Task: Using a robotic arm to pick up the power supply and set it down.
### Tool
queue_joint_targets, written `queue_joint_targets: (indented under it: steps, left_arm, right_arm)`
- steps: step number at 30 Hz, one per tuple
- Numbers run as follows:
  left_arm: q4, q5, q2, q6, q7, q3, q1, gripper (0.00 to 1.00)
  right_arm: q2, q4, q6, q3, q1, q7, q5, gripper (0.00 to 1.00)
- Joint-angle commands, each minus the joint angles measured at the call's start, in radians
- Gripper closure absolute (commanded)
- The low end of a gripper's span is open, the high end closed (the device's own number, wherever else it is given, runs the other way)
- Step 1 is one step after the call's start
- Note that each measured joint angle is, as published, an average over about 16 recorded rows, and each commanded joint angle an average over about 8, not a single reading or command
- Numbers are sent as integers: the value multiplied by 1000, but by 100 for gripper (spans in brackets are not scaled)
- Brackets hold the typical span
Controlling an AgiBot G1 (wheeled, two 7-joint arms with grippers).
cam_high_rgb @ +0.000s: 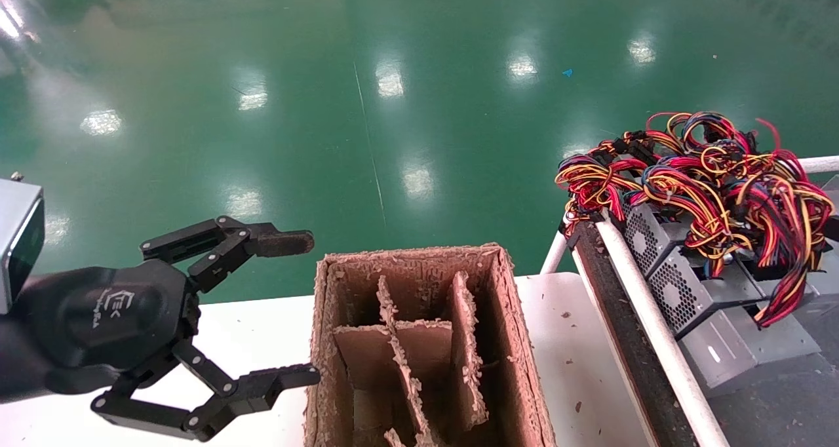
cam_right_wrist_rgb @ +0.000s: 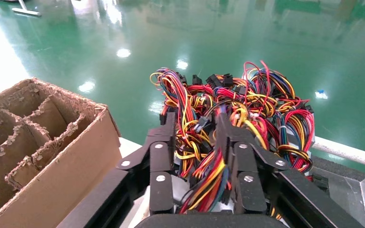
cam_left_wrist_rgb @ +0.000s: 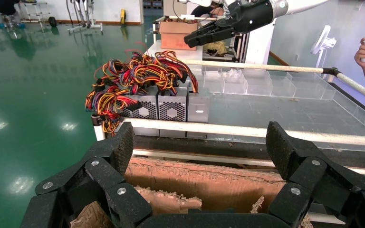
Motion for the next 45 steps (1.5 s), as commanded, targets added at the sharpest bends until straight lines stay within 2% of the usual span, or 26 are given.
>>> queue_joint_targets:
  steps: [1,6,10,45]
  left_arm:
    - [0,0,0,0,0,0,0,0]
    - [0,0,0,0,0,0,0,0]
    - [0,0,0,0,0,0,0,0]
    - [0,0,0,0,0,0,0,0]
  right_arm:
    - [-3,-2,-4,2,3,-1,2,0]
    - [-23,-2,-23,23,9,-29,-17,0]
    - [-56,-2,-49,71,-1,-11,-60,0]
    - [-464,16,-365,676,-148,382,-612,0]
